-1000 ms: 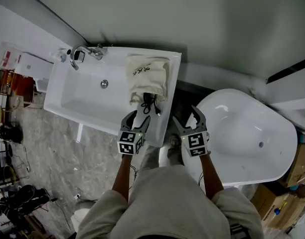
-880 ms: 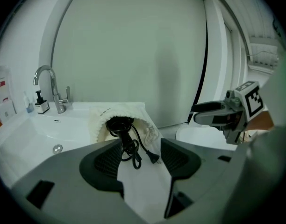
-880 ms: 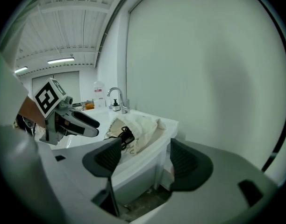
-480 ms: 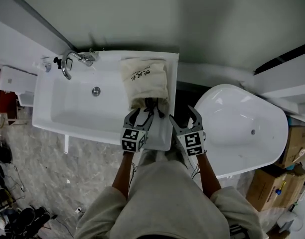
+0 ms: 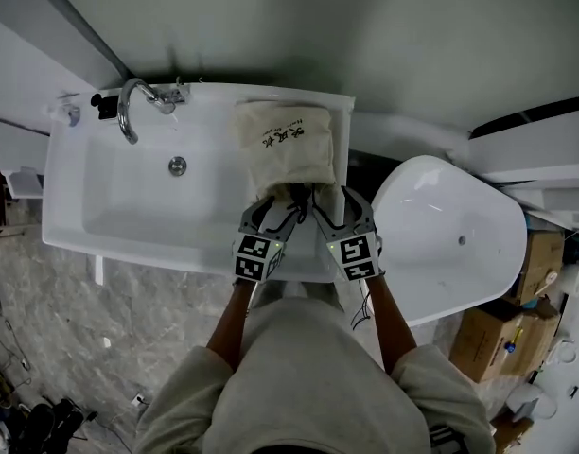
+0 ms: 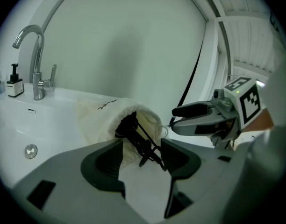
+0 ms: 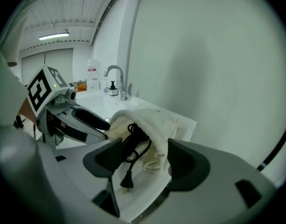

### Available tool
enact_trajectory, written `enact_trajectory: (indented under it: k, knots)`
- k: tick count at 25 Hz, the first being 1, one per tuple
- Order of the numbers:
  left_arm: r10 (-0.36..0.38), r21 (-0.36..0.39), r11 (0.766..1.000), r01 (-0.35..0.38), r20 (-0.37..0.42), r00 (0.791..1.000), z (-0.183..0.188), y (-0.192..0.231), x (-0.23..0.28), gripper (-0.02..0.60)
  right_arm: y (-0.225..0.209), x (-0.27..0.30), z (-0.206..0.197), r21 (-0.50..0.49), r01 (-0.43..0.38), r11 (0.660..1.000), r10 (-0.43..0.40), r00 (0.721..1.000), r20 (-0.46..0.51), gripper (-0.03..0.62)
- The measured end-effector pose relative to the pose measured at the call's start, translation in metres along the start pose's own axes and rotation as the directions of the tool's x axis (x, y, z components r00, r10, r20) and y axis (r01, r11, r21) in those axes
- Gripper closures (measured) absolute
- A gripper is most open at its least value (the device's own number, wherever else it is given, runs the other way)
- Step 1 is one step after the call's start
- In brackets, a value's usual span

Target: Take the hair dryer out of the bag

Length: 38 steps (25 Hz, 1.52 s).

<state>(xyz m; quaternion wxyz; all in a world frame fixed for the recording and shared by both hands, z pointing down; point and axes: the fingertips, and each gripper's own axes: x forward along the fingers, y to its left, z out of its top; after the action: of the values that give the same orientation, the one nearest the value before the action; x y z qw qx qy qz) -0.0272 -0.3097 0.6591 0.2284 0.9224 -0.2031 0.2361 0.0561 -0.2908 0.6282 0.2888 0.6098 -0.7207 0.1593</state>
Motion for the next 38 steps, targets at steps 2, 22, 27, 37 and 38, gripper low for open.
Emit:
enact_trajectory:
  k: [2,22,27,37,38]
  knots:
    - [-0.014,-0.017,1.0,0.014,0.004,1.0,0.0,0.007,-0.002,0.341,0.004,0.013,0.003,-0.039,-0.008,0.999,0.007,1.0,-0.022,0.303]
    - [-0.067,-0.113,0.991,0.069,0.022,0.998,0.008,0.006,0.009,0.342,0.005,0.067,0.045,-0.478,-0.078,0.875,0.049,0.996,-0.074,0.562]
    - [-0.054,-0.175,0.983,0.052,-0.008,0.999,0.003,-0.007,0.023,0.341,0.002,0.059,0.054,-0.5,-0.119,0.858,0.112,0.993,-0.045,0.566]
    - [0.028,-0.256,0.966,-0.045,-0.069,0.997,0.006,-0.004,0.054,0.341,-0.003,0.046,0.053,-0.515,-0.198,0.834,0.221,0.975,-0.015,0.566]
    - [0.033,-0.254,0.966,-0.051,-0.077,0.996,0.005,-0.003,0.056,0.341,-0.003,0.045,0.054,-0.512,-0.203,0.835,0.229,0.973,-0.014,0.566]
